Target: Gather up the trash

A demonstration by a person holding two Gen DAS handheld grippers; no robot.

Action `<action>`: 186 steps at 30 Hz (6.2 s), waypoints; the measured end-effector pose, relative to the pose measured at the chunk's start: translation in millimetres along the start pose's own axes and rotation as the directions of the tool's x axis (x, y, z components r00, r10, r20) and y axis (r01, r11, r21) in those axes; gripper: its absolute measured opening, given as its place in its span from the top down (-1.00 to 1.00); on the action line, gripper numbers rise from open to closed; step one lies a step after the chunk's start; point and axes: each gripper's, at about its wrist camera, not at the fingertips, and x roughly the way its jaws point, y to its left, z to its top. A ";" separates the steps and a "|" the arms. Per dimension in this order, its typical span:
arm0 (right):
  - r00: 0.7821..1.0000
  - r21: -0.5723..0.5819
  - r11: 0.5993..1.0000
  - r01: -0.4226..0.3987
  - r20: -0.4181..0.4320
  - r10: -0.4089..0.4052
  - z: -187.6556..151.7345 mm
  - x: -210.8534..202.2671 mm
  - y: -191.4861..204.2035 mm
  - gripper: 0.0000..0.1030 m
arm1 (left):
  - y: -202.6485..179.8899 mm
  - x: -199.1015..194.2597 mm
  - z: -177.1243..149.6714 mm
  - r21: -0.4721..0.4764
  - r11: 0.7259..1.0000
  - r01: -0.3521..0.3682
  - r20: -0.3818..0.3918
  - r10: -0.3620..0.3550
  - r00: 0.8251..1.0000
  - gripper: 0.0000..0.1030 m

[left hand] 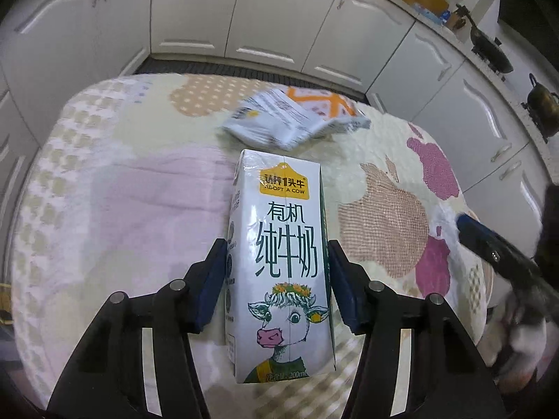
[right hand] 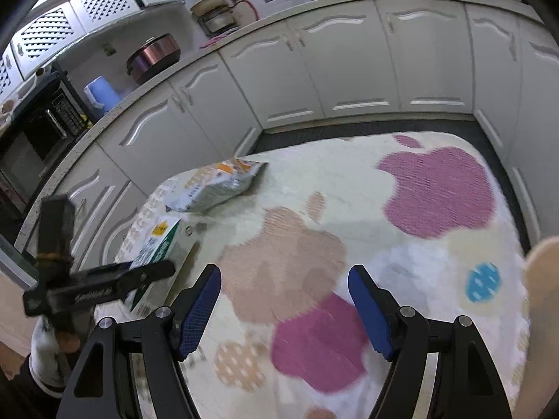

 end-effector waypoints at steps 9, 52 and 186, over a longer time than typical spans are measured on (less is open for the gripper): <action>0.992 0.070 0.990 -0.123 -0.031 0.126 42.7 55.0 35.3 -0.45 | 52.8 -27.3 -0.5 -0.066 0.997 -0.032 0.049 0.035 0.998 -0.06; 0.978 0.207 0.965 -0.161 -0.101 0.185 12.2 60.2 8.4 -0.39 | 51.6 7.0 0.9 -0.057 0.997 0.057 -0.027 -0.059 0.998 -0.17; 0.799 0.318 0.873 0.371 0.370 -0.474 -111.4 -218.7 -87.2 -0.81 | -254.6 -63.5 -67.6 0.372 0.928 -0.036 0.346 -0.103 0.933 -0.67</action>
